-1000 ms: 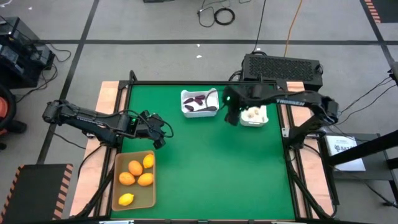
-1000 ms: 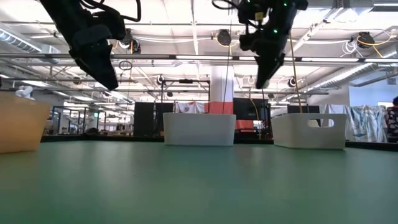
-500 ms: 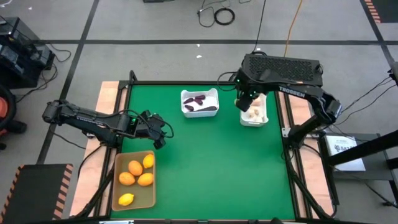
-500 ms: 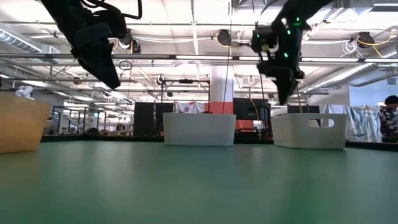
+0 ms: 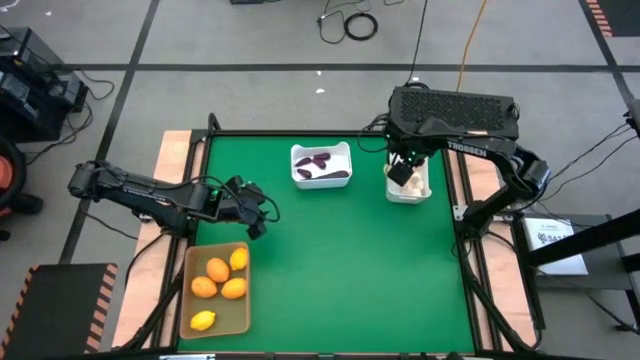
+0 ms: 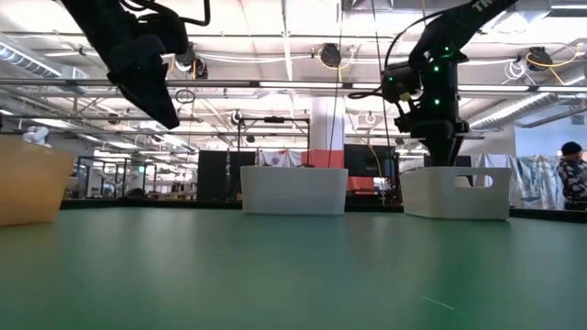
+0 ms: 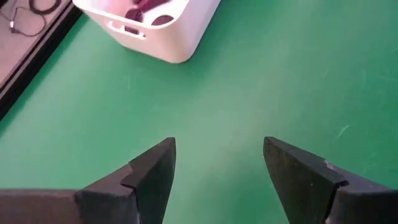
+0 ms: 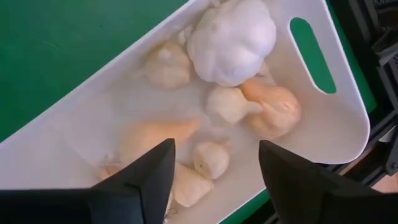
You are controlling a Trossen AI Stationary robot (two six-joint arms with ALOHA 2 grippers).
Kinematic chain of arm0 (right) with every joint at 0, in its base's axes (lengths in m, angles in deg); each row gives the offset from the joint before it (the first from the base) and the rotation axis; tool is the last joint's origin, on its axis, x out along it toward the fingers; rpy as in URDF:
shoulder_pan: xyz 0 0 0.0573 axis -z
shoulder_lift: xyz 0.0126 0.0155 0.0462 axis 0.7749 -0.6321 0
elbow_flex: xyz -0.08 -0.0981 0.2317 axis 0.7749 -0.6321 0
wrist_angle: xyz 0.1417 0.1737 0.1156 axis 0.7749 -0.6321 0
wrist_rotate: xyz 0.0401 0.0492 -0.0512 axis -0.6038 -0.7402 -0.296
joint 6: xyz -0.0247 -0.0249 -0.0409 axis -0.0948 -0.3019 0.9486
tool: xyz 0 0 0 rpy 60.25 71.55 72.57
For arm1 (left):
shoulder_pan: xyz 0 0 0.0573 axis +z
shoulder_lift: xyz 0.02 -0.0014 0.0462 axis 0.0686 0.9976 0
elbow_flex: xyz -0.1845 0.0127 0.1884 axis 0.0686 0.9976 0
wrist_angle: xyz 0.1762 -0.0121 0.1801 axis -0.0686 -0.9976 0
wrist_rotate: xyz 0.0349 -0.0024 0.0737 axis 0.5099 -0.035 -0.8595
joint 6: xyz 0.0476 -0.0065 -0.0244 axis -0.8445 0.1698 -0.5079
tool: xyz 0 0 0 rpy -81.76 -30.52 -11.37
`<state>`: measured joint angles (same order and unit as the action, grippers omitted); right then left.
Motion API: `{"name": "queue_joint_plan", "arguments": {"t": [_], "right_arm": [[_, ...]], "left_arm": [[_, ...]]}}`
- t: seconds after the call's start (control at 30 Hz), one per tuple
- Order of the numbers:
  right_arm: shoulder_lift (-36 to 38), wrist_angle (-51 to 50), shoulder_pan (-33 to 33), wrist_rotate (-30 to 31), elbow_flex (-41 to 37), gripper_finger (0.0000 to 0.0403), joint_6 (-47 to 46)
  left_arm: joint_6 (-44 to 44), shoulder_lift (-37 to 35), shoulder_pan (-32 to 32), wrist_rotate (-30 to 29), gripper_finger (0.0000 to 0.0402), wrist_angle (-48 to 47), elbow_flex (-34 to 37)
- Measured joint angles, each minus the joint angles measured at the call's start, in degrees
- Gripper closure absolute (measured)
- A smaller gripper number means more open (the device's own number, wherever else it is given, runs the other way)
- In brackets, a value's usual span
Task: Sort produce into baskets
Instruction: Return to Home Position
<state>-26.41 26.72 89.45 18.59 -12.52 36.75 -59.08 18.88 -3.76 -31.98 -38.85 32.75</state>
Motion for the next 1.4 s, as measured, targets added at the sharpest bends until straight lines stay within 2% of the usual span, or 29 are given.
{"name": "queue_joint_plan", "arguments": {"t": [0.13, 0.37, 0.53, 0.87, 1.1, 1.23, 1.4], "right_arm": [[0.0, -0.5, 0.0, -0.5, 0.2, 0.017, -0.1], [0.0, -6.3, -0.6, -9.8, 5.9, 0.0168, -3.8], [0.2, -6.8, -3.7, -13.6, 10.9, 0.0168, -6.3], [2.9, -2.7, -13.9, -13.4, 14.0, 0.0167, -7.3], [10.6, 2.6, -23.7, -3.9, 13.7, 0.0167, -7.1], [17.7, 6.3, -28.8, -1.4, 9.7, 0.0167, -8.3], [28.8, 16.4, -33.6, -1.3, -2.2, 0.0167, -10.5]], "left_arm": [[-2.9, 0.0, -0.5, -0.2, 0.015, 2.8, 0.0], [-6.3, -1.1, -2.2, -0.3, 0.015, 6.4, 0.0], [-6.5, -5.9, -3.7, -2.1, 0.015, 6.6, 0.0], [-6.3, -17.2, -7.2, -3.4, 0.015, 6.9, 0.0], [-10.1, -21.5, -11.4, -7.3, 0.015, 11.9, 0.0], [-10.9, -22.3, -13.2, -9.9, 0.015, 12.4, -0.1], [-10.9, -22.2, -14.6, -13.8, 0.015, 12.5, -0.1]]}}
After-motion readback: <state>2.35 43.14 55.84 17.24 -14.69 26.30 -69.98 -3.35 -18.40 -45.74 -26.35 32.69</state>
